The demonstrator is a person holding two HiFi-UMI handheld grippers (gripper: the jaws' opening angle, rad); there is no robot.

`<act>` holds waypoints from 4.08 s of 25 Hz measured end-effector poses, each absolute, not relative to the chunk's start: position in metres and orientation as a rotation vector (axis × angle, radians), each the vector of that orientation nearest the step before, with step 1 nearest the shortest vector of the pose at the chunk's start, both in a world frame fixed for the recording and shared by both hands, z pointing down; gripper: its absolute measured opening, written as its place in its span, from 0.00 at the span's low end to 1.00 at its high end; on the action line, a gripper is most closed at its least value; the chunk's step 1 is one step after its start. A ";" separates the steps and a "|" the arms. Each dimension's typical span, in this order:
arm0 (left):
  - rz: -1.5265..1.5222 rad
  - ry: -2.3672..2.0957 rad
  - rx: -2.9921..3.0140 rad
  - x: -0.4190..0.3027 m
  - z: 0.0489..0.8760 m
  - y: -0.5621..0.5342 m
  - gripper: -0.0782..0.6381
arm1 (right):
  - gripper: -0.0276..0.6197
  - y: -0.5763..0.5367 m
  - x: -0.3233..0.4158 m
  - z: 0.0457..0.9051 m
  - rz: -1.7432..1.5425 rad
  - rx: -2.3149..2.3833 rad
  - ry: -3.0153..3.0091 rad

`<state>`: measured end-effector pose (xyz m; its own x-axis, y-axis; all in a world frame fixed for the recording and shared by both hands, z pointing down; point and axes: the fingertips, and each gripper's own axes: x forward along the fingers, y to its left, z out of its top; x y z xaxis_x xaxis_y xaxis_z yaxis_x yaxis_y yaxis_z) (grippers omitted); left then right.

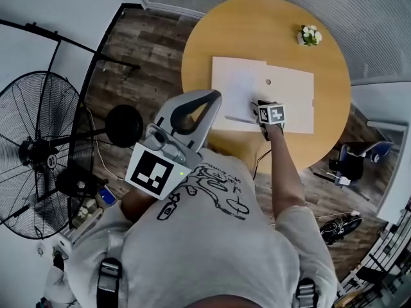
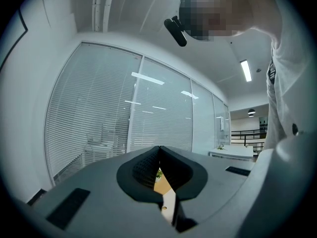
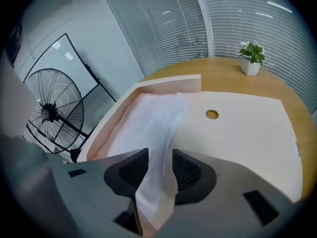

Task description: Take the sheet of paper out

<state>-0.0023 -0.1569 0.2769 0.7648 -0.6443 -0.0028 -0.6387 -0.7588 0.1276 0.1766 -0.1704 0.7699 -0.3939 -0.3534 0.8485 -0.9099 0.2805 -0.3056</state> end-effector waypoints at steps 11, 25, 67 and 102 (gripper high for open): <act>-0.047 -1.074 2.817 -0.011 0.281 -0.167 0.14 | 0.30 -0.175 0.172 0.786 1.117 1.103 -1.861; -0.045 -1.087 2.806 -0.022 0.283 -0.165 0.14 | 0.19 -0.174 0.172 0.787 1.040 1.127 -1.816; -0.062 -1.047 2.830 -0.010 0.277 -0.149 0.14 | 0.06 -0.171 0.185 0.734 1.086 1.295 -1.945; -0.071 -1.001 2.850 0.004 0.272 -0.138 0.14 | 0.06 -0.161 0.187 0.674 1.041 1.401 -2.089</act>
<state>0.0036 -0.1382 0.2722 0.7802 -0.6255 -0.0047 -0.6199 -0.7741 0.1286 0.1872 -0.1608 0.6742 -0.4064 -0.5999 0.6892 -0.9115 0.2134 -0.3516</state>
